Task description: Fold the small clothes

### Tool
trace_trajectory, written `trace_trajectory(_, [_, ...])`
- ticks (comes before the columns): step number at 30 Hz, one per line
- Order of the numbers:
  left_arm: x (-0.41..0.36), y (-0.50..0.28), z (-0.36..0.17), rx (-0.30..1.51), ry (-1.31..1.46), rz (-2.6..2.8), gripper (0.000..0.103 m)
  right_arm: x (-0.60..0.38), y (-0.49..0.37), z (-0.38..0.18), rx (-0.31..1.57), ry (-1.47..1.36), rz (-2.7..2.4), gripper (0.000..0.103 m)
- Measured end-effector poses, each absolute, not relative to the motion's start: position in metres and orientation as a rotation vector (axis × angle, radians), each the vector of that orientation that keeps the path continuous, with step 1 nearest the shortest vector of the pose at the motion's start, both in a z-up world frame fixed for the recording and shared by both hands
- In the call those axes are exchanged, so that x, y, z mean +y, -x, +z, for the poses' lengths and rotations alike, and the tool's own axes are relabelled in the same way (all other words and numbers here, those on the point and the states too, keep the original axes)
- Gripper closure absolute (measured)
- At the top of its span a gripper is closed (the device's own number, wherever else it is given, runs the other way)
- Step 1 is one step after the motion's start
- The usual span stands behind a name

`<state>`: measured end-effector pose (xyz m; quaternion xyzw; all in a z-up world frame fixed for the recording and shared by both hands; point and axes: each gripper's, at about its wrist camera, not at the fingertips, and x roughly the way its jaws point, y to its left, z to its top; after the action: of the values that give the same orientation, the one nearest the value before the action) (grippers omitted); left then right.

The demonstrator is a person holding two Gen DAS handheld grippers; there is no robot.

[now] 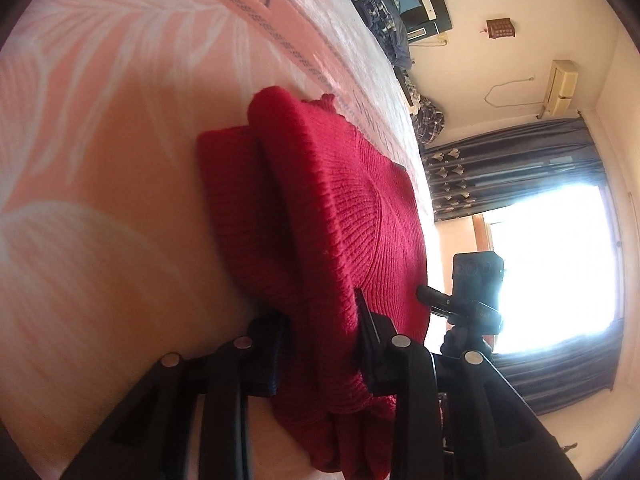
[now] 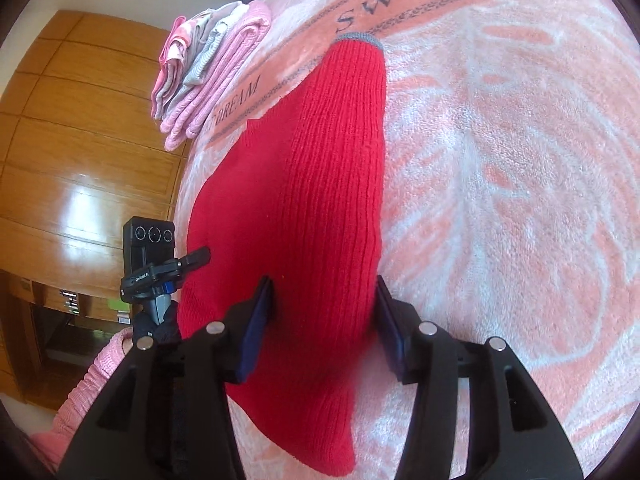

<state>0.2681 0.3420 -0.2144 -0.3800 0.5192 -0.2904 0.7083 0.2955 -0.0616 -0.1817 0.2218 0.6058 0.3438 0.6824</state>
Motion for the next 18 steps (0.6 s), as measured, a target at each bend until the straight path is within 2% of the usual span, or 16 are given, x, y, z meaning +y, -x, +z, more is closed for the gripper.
trace_trajectory(3, [0.339, -0.26, -0.205, 1.158, 0.834, -0.627, 0.061, -0.075, -0.284, -0.168, 1.329, -0.499, 0.808, 0.04])
trace_trajectory(6, [0.333, -0.242, -0.184, 1.135, 0.763, -0.587, 0.055, -0.084, -0.267, -0.169, 1.357, -0.491, 0.811, 0.039])
trace_trajectory(9, [0.316, -0.224, -0.153, 1.09, 0.601, -0.574, 0.055, -0.085, -0.248, -0.179, 1.404, -0.485, 0.818, 0.042])
trace_trajectory(12, [0.293, -0.218, -0.131, 1.054, 0.507, -0.585, 0.054, -0.081, -0.238, -0.182, 1.414, -0.466, 0.81, 0.051])
trace_trajectory(14, [0.286, -0.222, -0.128, 1.057, 0.512, -0.583, 0.054, -0.078, -0.236, -0.183, 1.422, -0.468, 0.801, 0.068])
trace_trajectory(18, [0.284, -0.215, -0.116, 1.017, 0.511, -0.571, 0.055, -0.068, -0.231, -0.183, 1.412, -0.453, 0.803, 0.078])
